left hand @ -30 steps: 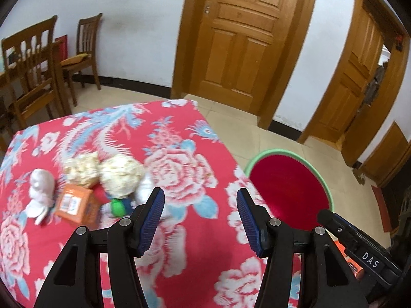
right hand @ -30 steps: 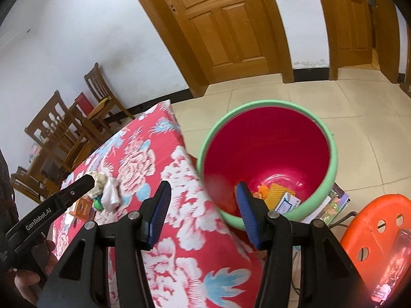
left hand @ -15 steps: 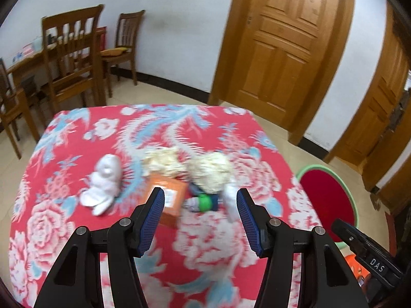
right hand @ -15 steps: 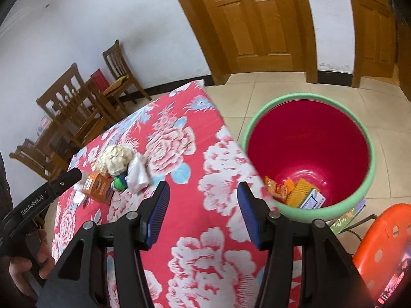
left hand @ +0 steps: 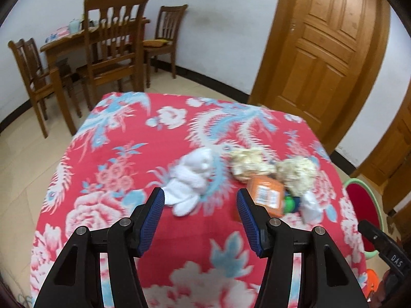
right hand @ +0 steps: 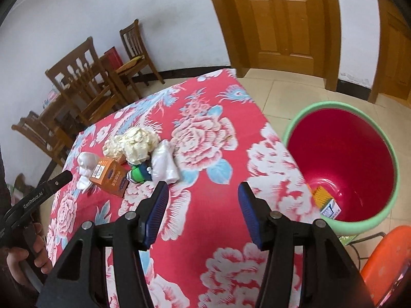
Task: Collect trash
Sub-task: 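Move both open grippers back toward the remaining items on the table, then grasp the white socks with left gripper while right gripper grasps the plastic bag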
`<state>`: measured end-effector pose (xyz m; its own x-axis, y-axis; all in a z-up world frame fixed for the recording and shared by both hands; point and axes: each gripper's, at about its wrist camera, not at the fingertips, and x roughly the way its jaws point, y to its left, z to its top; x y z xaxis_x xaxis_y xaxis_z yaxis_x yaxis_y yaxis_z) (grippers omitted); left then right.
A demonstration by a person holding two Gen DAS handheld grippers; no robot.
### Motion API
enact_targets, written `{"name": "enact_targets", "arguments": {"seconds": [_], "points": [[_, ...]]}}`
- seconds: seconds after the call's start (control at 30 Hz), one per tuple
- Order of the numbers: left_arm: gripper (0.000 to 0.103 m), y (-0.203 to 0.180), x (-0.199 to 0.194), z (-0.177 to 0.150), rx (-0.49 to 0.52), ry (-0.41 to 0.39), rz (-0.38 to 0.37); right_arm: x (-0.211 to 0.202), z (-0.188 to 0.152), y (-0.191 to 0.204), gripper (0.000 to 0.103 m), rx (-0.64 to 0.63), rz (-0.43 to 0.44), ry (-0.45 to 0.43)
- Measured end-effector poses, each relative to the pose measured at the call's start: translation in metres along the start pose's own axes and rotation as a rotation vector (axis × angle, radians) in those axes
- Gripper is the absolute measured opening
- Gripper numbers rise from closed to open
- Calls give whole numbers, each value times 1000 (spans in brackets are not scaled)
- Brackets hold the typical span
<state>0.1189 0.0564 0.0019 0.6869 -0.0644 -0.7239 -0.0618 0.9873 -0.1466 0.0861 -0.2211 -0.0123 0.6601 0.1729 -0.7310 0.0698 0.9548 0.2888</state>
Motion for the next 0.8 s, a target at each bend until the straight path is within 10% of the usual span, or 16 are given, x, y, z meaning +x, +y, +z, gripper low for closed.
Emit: {"name": "enact_targets", "arguments": {"seconds": [0.8], "points": [[62, 12, 60, 3, 55, 75, -8, 76, 12, 34, 58, -92, 42, 125]]}}
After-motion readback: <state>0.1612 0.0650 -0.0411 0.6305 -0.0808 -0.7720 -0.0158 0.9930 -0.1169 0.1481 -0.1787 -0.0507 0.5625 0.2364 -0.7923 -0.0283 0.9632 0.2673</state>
